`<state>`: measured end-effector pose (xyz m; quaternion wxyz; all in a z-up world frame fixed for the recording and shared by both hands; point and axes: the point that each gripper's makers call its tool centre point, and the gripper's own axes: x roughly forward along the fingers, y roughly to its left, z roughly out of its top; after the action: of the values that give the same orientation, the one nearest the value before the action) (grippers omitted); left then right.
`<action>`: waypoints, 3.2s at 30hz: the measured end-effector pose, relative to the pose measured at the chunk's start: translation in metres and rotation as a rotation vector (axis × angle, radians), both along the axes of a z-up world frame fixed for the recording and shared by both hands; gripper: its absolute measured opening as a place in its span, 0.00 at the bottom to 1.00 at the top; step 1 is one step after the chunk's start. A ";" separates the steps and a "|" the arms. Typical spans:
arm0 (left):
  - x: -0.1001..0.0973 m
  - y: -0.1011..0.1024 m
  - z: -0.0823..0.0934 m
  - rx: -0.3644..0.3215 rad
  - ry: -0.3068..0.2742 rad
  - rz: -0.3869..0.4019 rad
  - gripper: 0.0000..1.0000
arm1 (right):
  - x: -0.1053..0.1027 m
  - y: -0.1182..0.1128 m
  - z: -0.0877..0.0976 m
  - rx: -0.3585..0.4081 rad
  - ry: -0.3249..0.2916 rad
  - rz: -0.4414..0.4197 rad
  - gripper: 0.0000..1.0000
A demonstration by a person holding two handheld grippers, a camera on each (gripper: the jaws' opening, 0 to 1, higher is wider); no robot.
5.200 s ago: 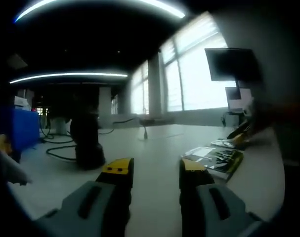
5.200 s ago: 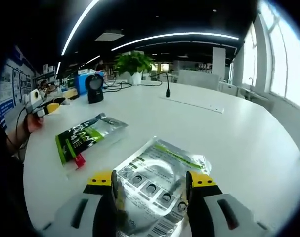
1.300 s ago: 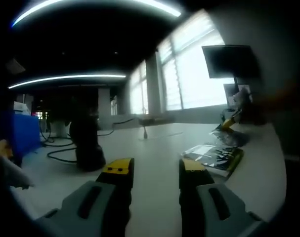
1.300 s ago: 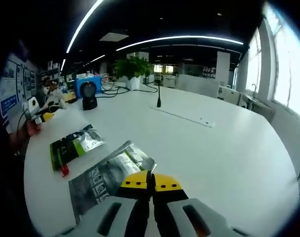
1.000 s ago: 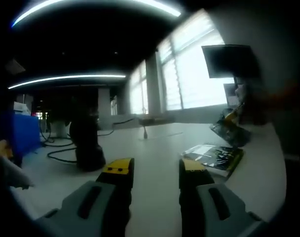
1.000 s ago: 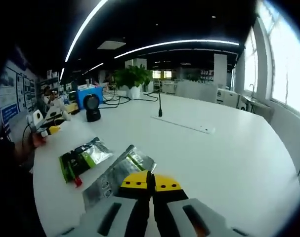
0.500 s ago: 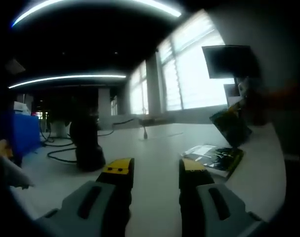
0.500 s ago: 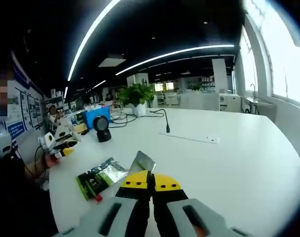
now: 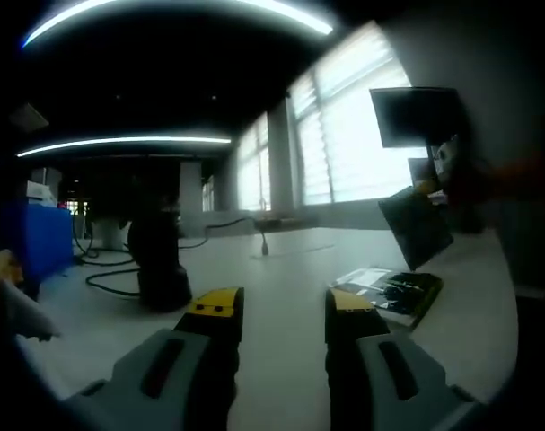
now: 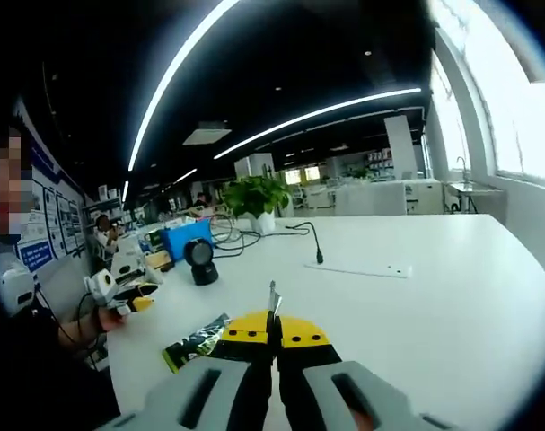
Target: Clip sheet goods on table flip sheet goods clip sheet goods scan sheet goods put sheet goods back to table
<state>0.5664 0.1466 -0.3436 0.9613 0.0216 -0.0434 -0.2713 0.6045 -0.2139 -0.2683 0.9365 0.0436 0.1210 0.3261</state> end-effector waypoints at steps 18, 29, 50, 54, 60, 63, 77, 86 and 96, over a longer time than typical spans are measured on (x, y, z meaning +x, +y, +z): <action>-0.003 -0.002 0.001 0.005 -0.002 0.003 0.29 | 0.017 0.029 0.042 0.133 -0.076 -0.095 0.00; 0.002 0.003 0.001 -0.002 0.002 0.017 0.29 | 0.040 0.050 0.067 0.315 -0.050 -0.145 0.00; 0.006 0.007 -0.003 0.020 0.001 0.027 0.30 | 0.084 0.115 0.082 0.399 -0.067 -0.183 0.00; 0.007 0.007 -0.004 0.018 0.007 0.026 0.30 | 0.094 0.124 0.083 0.436 -0.055 -0.215 0.00; 0.006 0.005 -0.005 0.035 0.005 0.021 0.29 | 0.103 0.142 0.081 0.427 -0.051 -0.224 0.00; 0.006 0.005 -0.005 0.036 0.001 0.019 0.29 | 0.109 0.146 0.078 0.410 -0.056 -0.249 0.00; 0.008 0.010 -0.006 0.043 0.003 0.041 0.29 | 0.133 0.173 0.081 0.290 -0.183 -0.272 0.00; 0.005 0.007 -0.004 0.045 -0.004 0.027 0.29 | 0.142 0.187 0.082 0.225 -0.250 -0.283 0.00; 0.006 0.009 -0.005 0.051 -0.001 0.039 0.29 | 0.157 0.211 0.078 0.178 -0.267 -0.278 0.00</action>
<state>0.5729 0.1555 -0.3490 0.9655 0.0473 -0.0365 -0.2535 0.7611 -0.0029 -0.1904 0.9727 0.0986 -0.0408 0.2062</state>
